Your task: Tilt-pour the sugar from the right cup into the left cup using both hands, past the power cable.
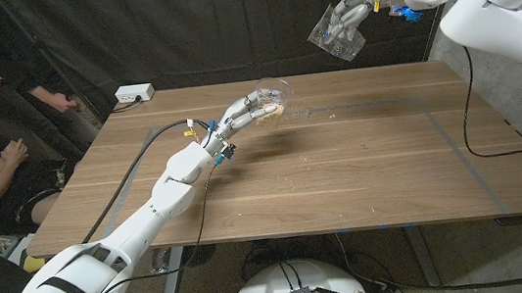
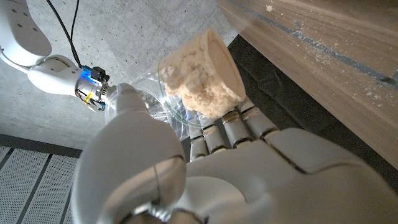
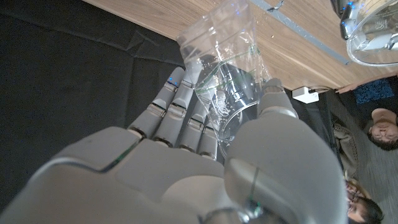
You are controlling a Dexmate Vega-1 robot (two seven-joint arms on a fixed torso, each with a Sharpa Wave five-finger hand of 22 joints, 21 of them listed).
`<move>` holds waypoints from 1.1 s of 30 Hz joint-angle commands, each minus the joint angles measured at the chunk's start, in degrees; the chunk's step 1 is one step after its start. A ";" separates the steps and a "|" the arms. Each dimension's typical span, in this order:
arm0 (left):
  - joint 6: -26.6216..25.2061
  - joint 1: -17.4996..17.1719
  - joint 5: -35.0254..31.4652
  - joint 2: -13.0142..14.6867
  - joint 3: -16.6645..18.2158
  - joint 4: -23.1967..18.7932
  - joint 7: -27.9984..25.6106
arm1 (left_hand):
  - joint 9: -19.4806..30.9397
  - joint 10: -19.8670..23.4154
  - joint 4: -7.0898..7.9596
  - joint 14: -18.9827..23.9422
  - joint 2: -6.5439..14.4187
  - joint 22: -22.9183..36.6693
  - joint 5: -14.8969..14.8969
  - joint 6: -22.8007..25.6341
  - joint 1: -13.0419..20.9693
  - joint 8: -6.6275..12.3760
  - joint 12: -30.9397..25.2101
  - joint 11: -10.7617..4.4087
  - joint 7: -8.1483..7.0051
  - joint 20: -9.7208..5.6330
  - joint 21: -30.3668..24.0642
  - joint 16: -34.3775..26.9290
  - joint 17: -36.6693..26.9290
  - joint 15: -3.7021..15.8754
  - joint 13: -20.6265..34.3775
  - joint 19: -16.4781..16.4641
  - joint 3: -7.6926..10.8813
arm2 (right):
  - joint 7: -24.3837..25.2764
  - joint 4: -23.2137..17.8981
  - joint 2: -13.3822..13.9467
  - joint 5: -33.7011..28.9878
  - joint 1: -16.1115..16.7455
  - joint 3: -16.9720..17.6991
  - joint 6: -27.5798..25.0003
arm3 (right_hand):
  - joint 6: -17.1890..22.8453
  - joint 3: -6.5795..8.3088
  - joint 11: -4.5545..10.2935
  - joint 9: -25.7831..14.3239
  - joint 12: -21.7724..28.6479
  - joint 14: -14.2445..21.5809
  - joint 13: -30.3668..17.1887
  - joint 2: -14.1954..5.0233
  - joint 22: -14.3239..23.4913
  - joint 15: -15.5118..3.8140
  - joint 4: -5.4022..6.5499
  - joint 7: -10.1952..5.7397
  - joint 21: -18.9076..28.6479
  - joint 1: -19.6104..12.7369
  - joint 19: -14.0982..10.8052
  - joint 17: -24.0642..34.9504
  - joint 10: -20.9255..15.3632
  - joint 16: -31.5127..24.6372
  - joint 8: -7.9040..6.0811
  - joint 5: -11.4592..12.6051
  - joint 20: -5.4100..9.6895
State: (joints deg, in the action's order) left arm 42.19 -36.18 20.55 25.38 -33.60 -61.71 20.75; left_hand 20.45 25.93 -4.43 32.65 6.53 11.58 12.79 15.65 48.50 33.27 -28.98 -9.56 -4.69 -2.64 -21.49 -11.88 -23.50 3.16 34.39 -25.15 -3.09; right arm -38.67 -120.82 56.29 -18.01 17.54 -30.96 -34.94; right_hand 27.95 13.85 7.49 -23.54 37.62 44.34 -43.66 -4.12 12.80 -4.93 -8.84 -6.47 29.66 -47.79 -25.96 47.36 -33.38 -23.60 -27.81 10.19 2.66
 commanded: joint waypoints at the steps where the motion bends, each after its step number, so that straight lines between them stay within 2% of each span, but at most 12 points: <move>1: -0.72 -1.56 -0.47 1.52 1.31 -3.10 -2.71 | 0.06 0.35 0.05 0.46 0.35 0.19 0.10 0.10 0.17 0.30 -0.44 -0.04 0.08 -2.38 -0.28 0.20 -0.21 7.39 0.16 -0.41 -0.42 | 12.00 -1.29 1.55 7.82 6.63 4.42 -1.35 | 1.57 0.70 -0.03 -0.28 -0.08 0.55 -0.33 -1.83 -0.06 -8.57 0.55 -1.54 0.24 -1.29 -0.46 0.15 -0.32 -0.10 -0.38 0.30 4.49; 11: -2.69 -2.40 0.40 2.79 1.94 -5.42 -3.03 | -0.02 0.17 0.18 0.32 0.39 0.18 0.10 -0.21 0.05 0.19 -0.36 -0.03 0.30 -2.28 -0.26 0.25 -0.21 7.29 0.09 -0.27 -0.55 | 21.77 -0.52 1.67 14.81 12.18 8.35 -0.12 | 1.38 0.74 -0.12 -0.38 -0.21 0.65 -0.31 -1.85 -0.07 -8.57 0.55 -1.48 0.35 -1.30 -0.62 0.22 -0.39 -0.07 -0.29 0.29 4.53; 23: -3.08 -3.00 0.28 3.80 2.71 -6.79 -3.86 | -0.03 0.04 0.30 0.27 0.49 0.17 0.09 -0.36 -0.03 0.18 -0.35 -0.01 0.38 -2.13 -0.24 0.25 -0.22 7.21 0.09 -0.13 -0.64 | 31.97 -0.04 1.85 21.91 19.24 12.80 3.79 | 1.41 0.86 -0.09 -0.53 -0.35 0.77 -0.30 -1.85 -0.09 -8.59 0.43 -1.41 0.40 -1.54 -0.54 0.35 -0.59 -0.04 -0.29 0.25 4.39; 33: -2.78 -2.81 0.46 3.94 2.85 -7.02 -3.50 | -0.03 0.09 0.35 0.26 0.55 0.17 0.08 -0.28 -0.01 0.26 -0.38 0.10 0.52 -2.13 -0.26 0.24 -0.21 7.32 0.06 -0.11 -0.70 | 40.15 1.12 1.20 25.08 25.67 16.11 10.82 | 1.49 1.03 0.12 -0.66 -0.37 1.02 -0.32 -1.89 -0.12 -8.59 0.29 -1.47 0.36 -1.87 -0.28 0.46 -1.00 -0.07 -0.33 0.24 4.16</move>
State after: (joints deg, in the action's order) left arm 39.44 -38.97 20.78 28.93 -31.07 -68.10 17.17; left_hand 20.47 25.75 -3.96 32.64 6.57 11.58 12.79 15.44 48.44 33.27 -29.04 -9.39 -4.49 -2.64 -21.49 -11.65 -23.50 3.16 34.36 -25.15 -3.56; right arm -6.99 -120.71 58.03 2.90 36.49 -18.59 -30.00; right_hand 27.95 14.02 7.52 -24.07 37.18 44.63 -43.71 -4.28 12.51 -5.02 -9.02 -6.47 29.74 -47.64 -25.96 47.70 -33.83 -23.25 -27.61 10.13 2.66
